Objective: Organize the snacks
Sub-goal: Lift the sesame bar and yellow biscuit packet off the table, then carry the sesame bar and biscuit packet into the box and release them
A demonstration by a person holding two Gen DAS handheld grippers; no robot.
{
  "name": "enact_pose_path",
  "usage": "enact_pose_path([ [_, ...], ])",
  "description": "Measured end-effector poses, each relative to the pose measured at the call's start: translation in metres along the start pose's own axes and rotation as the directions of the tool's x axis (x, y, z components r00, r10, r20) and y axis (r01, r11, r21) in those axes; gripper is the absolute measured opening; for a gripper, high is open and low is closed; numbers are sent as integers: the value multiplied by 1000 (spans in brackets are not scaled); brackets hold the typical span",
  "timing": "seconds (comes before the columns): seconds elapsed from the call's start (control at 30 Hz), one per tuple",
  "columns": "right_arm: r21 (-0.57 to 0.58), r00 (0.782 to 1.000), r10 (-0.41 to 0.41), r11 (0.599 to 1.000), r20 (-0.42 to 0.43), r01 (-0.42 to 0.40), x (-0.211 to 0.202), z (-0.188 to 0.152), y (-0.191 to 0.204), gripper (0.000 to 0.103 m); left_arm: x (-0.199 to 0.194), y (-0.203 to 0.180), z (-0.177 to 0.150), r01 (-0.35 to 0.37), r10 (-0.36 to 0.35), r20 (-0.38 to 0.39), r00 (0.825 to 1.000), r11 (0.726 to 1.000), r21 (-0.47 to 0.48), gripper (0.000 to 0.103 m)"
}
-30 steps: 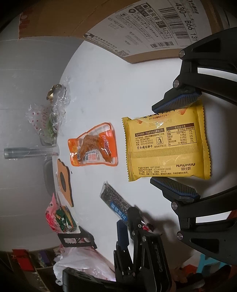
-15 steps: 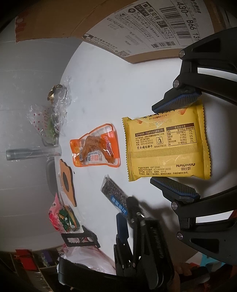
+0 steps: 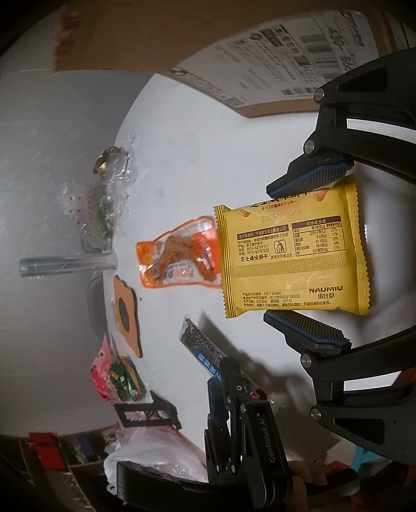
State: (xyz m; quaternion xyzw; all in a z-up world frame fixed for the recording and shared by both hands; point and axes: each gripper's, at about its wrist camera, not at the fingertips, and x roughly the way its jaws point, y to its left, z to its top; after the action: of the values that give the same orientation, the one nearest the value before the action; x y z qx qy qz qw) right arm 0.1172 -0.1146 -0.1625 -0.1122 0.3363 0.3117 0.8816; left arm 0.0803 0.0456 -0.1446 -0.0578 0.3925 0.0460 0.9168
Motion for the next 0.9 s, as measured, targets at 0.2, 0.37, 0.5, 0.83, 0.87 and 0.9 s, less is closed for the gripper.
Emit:
enact_pose_path([
  [0.2,-38,997,56,998,59,-54,-32,26,15,68,-42,9,17,-2,-1,102,995,999,32,34],
  [0.37,-87,986,64,995,155,-51,-77,52,24,68,-87,5,48,16,-31,209,978,997,73,34],
  [0.5,-96,971,76,994,225,-56,-116,69,18,68,-124,-17,80,94,-130,279,951,986,140,34],
  [0.83,9,945,-59,998,321,59,-180,76,-51,68,-146,-123,139,282,-382,251,889,891,356,34],
  [0.87,30,945,-77,997,318,71,-183,74,-63,68,-144,-137,142,296,-399,235,886,879,373,34],
  [0.9,48,945,-92,996,313,81,-184,71,-73,68,-140,-150,144,315,-417,216,883,866,388,34],
])
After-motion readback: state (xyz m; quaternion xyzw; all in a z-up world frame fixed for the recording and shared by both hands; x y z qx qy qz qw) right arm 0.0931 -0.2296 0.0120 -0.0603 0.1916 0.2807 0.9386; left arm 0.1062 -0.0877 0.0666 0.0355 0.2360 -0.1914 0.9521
